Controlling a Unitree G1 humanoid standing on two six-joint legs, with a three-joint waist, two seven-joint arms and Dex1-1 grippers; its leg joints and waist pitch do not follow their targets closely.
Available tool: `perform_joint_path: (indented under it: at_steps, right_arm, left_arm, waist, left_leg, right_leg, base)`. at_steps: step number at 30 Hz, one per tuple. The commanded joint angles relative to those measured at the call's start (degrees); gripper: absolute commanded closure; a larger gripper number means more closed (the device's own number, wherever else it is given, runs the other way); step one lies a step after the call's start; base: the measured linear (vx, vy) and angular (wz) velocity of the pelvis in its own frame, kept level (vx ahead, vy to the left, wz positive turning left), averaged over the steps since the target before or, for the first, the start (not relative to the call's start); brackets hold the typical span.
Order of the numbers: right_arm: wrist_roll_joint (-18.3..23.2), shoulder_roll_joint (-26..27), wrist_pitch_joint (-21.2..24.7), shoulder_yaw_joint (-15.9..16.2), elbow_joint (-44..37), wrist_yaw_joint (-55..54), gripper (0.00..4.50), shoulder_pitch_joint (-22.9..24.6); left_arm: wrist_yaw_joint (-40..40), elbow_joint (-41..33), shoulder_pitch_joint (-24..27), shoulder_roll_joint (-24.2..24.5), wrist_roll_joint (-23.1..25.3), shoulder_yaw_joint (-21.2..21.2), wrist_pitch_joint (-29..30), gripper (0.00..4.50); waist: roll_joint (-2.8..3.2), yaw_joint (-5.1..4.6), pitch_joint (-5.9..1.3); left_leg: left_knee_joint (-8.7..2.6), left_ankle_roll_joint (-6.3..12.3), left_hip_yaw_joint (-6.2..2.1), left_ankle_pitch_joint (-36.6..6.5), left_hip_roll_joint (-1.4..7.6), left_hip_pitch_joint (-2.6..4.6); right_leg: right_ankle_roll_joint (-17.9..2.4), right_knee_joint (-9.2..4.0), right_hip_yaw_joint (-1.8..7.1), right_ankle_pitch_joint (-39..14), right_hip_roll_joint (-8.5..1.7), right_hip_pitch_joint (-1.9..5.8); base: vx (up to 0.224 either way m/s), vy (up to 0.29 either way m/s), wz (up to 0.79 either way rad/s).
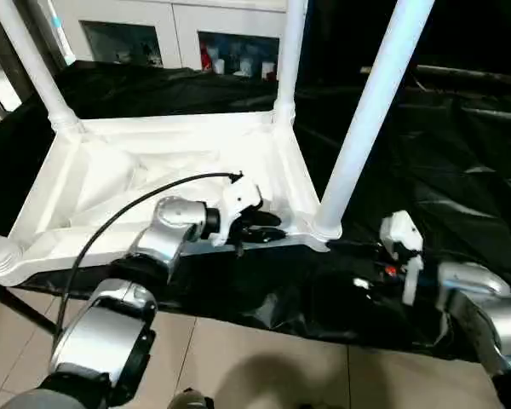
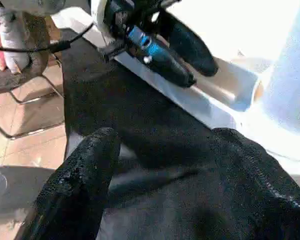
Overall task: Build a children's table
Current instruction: Rotate leg to tighten
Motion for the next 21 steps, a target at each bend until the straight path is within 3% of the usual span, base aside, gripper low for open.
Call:
perform_joint_path:
  at_steps: [1, 4, 5, 6, 7, 10, 11, 13, 18, 21]
  right_arm:
    - [0.11, -1.32, 0.39, -2.3, -1.05, -1.24, 1.3, 0.19]
    - [0.1, -2.37, 0.21, -3.34, -0.77, -2.15, 1.3, 0.14]
    - [0.1, -2.37, 0.21, -3.34, -0.77, -2.15, 1.3, 0.14]
    - [-0.39, -2.69, 0.13, -3.9, -0.49, -3.12, 1.3, 0.01]
    - [-1.07, -2.84, 0.09, -4.38, -0.19, -4.3, 1.3, -0.13]
    - [-1.16, -3.03, -0.15, -4.5, -0.04, -4.61, 1.3, -0.11]
    - [-1.14, -3.09, -0.24, -4.64, -0.09, -5.03, 1.3, 0.01]
    - [-1.35, -3.14, -0.51, -4.6, -0.11, -5.21, 1.3, 0.13]
    - [-1.5, -3.25, -1.05, -4.3, -0.09, -5.82, 1.3, 0.37]
    - [-1.69, -3.16, -1.35, -4.09, 0.15, -5.95, 1.3, 0.24]
  left_arm:
    - [0.54, -0.05, -1.57, -0.4, 1.06, -1.52, 0.24, 2.7]
    - [1.62, 2.19, -2.6, -1.11, 2.26, -2.16, -1.11, 2.65]
    - [1.62, 2.19, -2.6, -1.11, 2.26, -2.16, -1.11, 2.65]
    - [1.82, 3.69, -3.27, -1.64, 2.5, -2.1, -1.41, 2.65]
    - [2.12, 5.21, -3.94, -2.02, 2.85, -2.12, -1.53, 2.65]
    - [2.09, 6.4, -4.47, -1.97, 3.61, -2.72, -1.19, 2.65]
    - [2.12, 7.32, -4.89, -1.86, 3.82, -3.21, -0.89, 2.83]
    - [2.48, 7.91, -5.15, -1.64, 4.41, -3.72, -0.72, 2.93]
    - [3.29, 9.59, -5.72, -1.14, 5.69, -4.03, -1.17, 3.45]
    - [3.76, 10.73, -6.05, -0.71, 6.07, -4.11, -1.29, 3.5]
  waist:
    - [-0.12, 0.04, -3.96]
    - [-0.33, -0.19, -3.94]
    - [-0.03, -0.3, -4.01]
    - [-0.21, -0.34, -4.02]
    - [0.22, -0.32, -4.17]
    - [0.27, -0.32, -4.23]
    - [0.56, -0.29, -4.24]
    - [0.35, -0.31, -4.23]
    - [0.53, -0.26, -4.24]
    - [0.66, -0.29, -4.23]
  left_leg:
    - [-3.55, 3.75, -0.64, -9.91, 1.35, 0.76]
    - [-3.47, 3.92, -0.64, -9.92, 1.2, 0.63]
    - [-3.39, 3.92, -0.62, -9.81, 1.15, 0.76]
    - [-3.35, 4.03, -0.66, -9.55, 1.13, 0.69]
    - [-3.24, 4.15, -0.69, -8.85, 1.11, 0.76]
    - [-3.15, 4.63, -0.68, -8.51, 1.06, 0.71]
    - [-3.13, 4.7, -0.74, -8.59, 1.11, 0.72]
    - [-3.12, 4.89, -0.7, -8.65, 1.11, 0.73]
    - [-3.01, 5.42, -0.65, -8.67, 1.02, 0.67]
    - [-3.06, 5.03, -0.68, -9.29, 1.0, 0.69]
  right_leg:
    - [-14.87, -3.36, 1.98, -3.72, -2.76, 3.29]
    - [-14.51, -3.5, 1.98, -4.38, -2.69, 3.45]
    - [-14.31, -3.58, 1.97, -4.24, -2.58, 3.41]
    - [-14.31, -3.54, 1.98, -3.89, -2.59, 3.5]
    - [-14.6, -3.37, 1.96, -2.59, -2.54, 3.49]
    - [-15.01, -3.28, 1.88, -1.3, -2.46, 3.54]
    - [-15.25, -3.23, 1.86, -1.16, -2.53, 3.58]
    - [-15.48, -3.22, 1.84, -0.91, -2.45, 3.6]
    - [-15.08, -3.4, 1.81, -2.83, -2.5, 3.6]
    - [-14.81, -3.54, 1.77, -4.31, -2.47, 3.51]
  base:
    - [0.0, 0.0, 0.0]
    - [0.0, 0.0, 0.0]
    - [0.0, 0.0, 0.0]
    - [0.0, 0.0, 0.0]
    - [0.0, 0.0, 0.0]
    - [0.0, 0.0, 0.0]
    - [0.0, 0.0, 0.0]
    - [0.0, 0.0, 0.0]
    - [0.0, 0.0, 0.0]
    - [0.0, 0.0, 0.0]
